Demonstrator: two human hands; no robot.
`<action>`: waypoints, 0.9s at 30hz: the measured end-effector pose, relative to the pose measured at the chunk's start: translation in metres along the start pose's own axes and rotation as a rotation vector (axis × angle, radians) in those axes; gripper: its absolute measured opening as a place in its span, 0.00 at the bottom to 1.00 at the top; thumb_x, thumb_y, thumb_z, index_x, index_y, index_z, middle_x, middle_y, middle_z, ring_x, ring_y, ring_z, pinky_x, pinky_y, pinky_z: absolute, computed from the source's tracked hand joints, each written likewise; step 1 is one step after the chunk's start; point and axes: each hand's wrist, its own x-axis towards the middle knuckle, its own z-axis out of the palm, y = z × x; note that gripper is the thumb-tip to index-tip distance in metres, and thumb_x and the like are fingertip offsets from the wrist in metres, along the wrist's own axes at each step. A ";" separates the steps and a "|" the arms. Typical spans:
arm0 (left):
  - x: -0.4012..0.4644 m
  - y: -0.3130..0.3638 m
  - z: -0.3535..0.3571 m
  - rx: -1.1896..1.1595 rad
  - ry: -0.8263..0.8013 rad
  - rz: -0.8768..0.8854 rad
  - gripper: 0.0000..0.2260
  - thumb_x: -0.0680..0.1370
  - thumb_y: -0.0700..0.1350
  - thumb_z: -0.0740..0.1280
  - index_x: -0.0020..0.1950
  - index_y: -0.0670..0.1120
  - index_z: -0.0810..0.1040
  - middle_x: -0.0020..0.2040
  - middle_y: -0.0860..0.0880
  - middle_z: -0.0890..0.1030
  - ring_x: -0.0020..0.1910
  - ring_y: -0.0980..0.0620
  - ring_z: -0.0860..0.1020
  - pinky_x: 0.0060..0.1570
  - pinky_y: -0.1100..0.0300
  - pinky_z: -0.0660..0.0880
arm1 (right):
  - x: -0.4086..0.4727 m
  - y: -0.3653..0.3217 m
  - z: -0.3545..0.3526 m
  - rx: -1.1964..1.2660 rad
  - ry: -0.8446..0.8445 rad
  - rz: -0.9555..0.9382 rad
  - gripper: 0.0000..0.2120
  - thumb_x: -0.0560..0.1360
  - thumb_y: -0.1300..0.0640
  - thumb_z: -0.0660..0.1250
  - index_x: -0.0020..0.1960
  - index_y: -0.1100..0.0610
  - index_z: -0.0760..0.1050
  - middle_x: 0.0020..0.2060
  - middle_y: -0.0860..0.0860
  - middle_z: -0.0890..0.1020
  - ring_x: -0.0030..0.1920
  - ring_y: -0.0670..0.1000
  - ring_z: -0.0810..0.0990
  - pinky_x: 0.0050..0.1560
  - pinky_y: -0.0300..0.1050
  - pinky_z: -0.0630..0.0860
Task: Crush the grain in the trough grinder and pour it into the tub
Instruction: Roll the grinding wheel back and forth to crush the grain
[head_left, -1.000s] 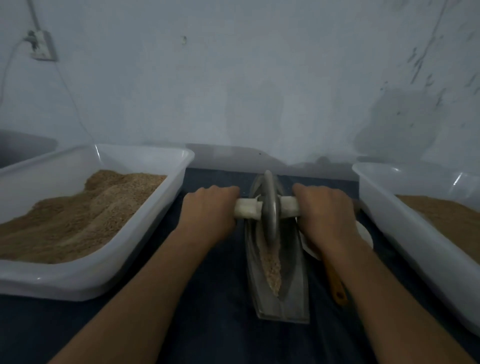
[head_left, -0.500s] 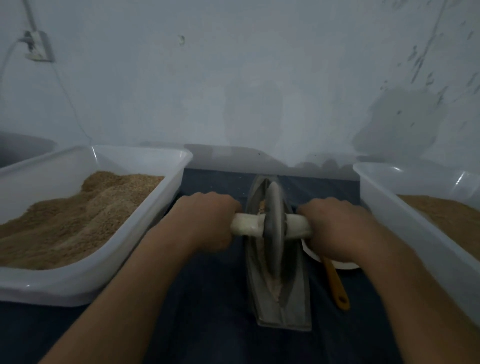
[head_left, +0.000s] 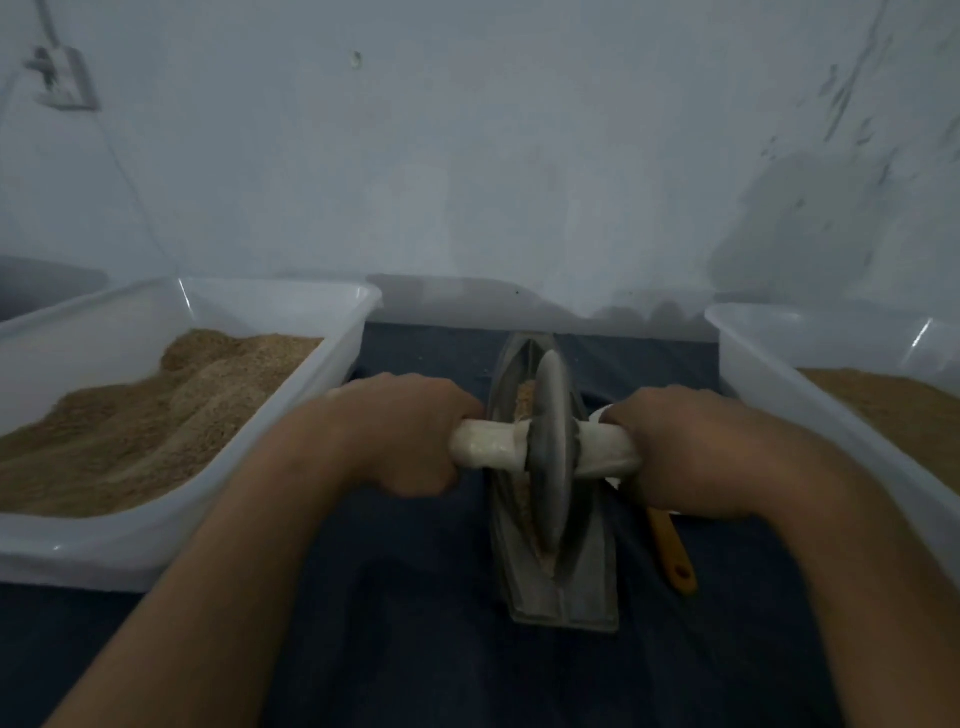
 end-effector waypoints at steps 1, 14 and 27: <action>0.003 0.000 0.002 0.002 0.020 -0.010 0.13 0.73 0.50 0.73 0.41 0.64 0.70 0.43 0.59 0.78 0.44 0.54 0.79 0.46 0.53 0.75 | 0.002 -0.001 0.001 0.008 0.007 0.008 0.05 0.73 0.53 0.71 0.45 0.44 0.77 0.38 0.44 0.81 0.37 0.45 0.80 0.35 0.43 0.77; 0.026 0.001 0.016 0.117 0.243 -0.121 0.07 0.76 0.52 0.70 0.52 0.59 0.77 0.51 0.51 0.83 0.51 0.45 0.82 0.51 0.48 0.79 | 0.020 -0.007 0.012 -0.114 0.307 0.066 0.09 0.74 0.58 0.68 0.45 0.48 0.69 0.38 0.47 0.73 0.36 0.49 0.69 0.34 0.45 0.62; 0.033 0.006 0.028 0.117 0.428 -0.236 0.05 0.77 0.49 0.68 0.52 0.56 0.76 0.51 0.49 0.82 0.50 0.42 0.81 0.43 0.52 0.72 | 0.045 -0.010 0.029 -0.218 0.576 0.103 0.08 0.76 0.58 0.65 0.46 0.49 0.67 0.42 0.48 0.79 0.42 0.54 0.78 0.38 0.47 0.60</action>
